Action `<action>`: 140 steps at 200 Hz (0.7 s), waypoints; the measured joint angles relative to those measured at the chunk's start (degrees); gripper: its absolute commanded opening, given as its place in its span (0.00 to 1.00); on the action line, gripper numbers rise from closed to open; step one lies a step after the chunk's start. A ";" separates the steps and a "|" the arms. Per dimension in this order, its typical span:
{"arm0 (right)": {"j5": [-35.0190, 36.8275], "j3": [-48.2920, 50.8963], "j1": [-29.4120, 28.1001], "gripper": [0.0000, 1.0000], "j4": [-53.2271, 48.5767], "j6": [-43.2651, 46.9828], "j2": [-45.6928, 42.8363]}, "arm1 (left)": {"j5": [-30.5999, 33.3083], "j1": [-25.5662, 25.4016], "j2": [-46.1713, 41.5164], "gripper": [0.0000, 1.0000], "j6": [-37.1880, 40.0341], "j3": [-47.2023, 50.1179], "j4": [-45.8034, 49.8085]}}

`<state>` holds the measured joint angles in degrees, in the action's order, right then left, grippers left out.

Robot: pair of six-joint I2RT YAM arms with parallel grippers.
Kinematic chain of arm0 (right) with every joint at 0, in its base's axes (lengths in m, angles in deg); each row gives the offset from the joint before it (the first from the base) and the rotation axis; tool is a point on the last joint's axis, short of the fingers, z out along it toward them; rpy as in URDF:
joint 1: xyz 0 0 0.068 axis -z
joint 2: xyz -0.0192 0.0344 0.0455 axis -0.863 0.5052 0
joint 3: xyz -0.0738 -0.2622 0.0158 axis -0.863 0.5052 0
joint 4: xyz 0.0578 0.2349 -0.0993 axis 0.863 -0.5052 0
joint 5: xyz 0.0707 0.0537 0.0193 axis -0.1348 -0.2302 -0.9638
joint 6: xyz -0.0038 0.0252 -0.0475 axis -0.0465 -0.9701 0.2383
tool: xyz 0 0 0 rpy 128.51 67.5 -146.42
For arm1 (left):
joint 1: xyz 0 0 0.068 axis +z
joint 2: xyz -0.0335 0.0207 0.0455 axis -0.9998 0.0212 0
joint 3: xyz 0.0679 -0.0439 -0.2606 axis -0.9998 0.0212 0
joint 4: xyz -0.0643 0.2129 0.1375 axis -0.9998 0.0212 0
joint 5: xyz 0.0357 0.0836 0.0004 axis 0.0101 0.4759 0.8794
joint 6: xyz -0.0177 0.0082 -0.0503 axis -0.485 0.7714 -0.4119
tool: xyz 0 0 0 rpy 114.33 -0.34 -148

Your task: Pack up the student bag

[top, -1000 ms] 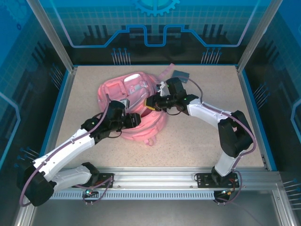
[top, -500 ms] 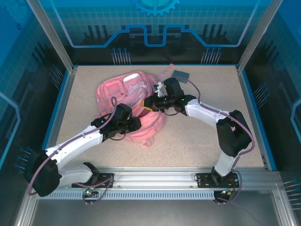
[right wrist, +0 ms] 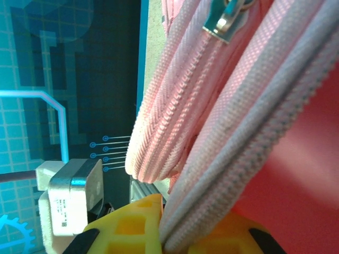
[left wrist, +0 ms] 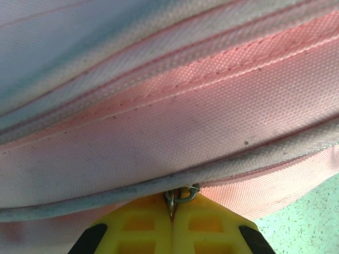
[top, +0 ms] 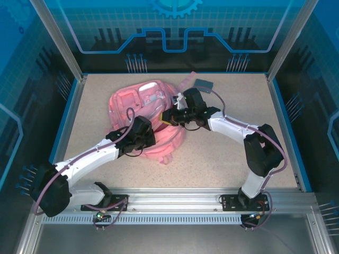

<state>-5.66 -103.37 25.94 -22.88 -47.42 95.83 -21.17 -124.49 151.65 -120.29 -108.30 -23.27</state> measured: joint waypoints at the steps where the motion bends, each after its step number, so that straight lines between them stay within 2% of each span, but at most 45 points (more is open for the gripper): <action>1: 0.07 0.00 0.00 0.01 -0.09 0.02 -0.02 | 0.04 0.00 -0.02 0.00 0.00 0.00 0.07; 61: 2.99 1.25 2.45 0.00 -1.97 0.22 -3.23 | 4.66 0.44 -5.86 0.00 3.06 0.07 8.39; 109: 1.97 3.98 4.96 0.00 -1.11 -0.02 -5.90 | 4.09 7.91 -9.55 0.00 6.16 2.73 8.90; 121: 1.38 4.48 4.96 0.08 0.00 -0.63 -5.90 | 3.10 8.83 -10.29 0.00 7.91 3.06 8.39; 140: 0.68 5.88 5.01 0.29 3.54 -2.99 -5.92 | 0.70 9.60 -11.04 0.00 10.91 3.08 7.80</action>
<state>-4.98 -97.49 30.94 -19.34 -50.42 89.91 -20.47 -114.89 140.61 -109.38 -105.22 -15.46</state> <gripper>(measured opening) 0.189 0.050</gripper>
